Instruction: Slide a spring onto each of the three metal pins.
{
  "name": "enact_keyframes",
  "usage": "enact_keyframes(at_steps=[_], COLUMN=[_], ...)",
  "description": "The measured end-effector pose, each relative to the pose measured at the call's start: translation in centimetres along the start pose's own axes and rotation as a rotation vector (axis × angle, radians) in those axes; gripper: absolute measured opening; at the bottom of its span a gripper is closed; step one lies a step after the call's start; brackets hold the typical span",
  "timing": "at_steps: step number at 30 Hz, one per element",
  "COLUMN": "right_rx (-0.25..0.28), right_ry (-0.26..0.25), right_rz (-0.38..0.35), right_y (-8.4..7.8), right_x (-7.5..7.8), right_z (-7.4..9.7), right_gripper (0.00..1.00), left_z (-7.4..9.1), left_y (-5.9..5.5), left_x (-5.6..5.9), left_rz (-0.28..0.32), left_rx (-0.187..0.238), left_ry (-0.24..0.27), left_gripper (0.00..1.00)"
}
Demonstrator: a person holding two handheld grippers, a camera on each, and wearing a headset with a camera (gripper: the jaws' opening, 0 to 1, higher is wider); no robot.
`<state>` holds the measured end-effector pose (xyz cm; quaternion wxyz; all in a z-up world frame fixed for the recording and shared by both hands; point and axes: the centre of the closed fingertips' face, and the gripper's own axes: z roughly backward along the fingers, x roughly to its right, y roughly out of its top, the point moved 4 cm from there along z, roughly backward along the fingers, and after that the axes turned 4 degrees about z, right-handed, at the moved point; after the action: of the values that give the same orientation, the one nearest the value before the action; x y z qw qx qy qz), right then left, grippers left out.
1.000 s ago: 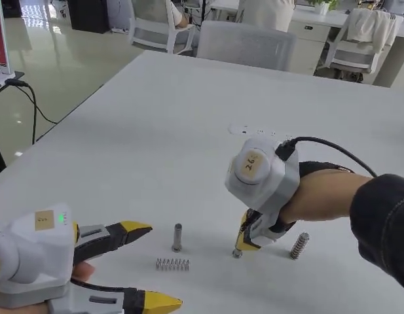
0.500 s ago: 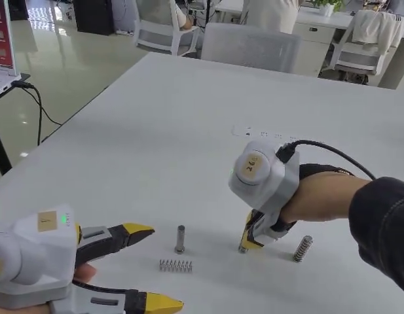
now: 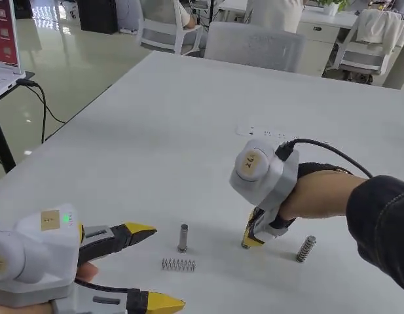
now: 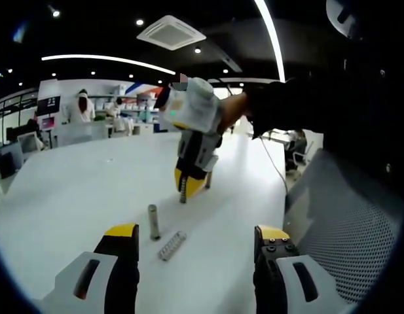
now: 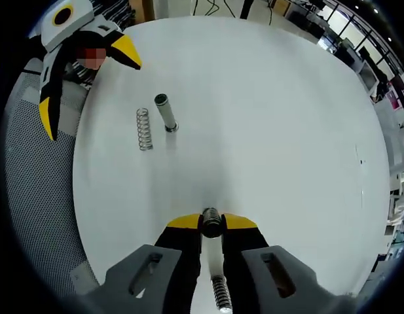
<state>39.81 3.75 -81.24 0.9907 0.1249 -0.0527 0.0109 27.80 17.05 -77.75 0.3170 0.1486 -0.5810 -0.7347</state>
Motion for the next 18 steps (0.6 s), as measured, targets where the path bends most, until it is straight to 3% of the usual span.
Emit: enact_keyframes(at_steps=[10, 18], right_rx=[-0.004, -0.001], right_ry=[0.012, 0.016], right_rz=[-0.01, -0.006], right_y=[-0.2, -0.4], right_x=[0.08, -0.01], right_z=[-0.23, -0.48], right_gripper=[0.1, 0.17], left_z=[0.04, 0.03], left_y=[0.0, 0.03], left_x=[-0.09, -0.05], left_rz=[0.002, 0.001], left_rx=[0.001, 0.0], left_ry=[0.001, 0.003], left_gripper=[0.67, 0.67])
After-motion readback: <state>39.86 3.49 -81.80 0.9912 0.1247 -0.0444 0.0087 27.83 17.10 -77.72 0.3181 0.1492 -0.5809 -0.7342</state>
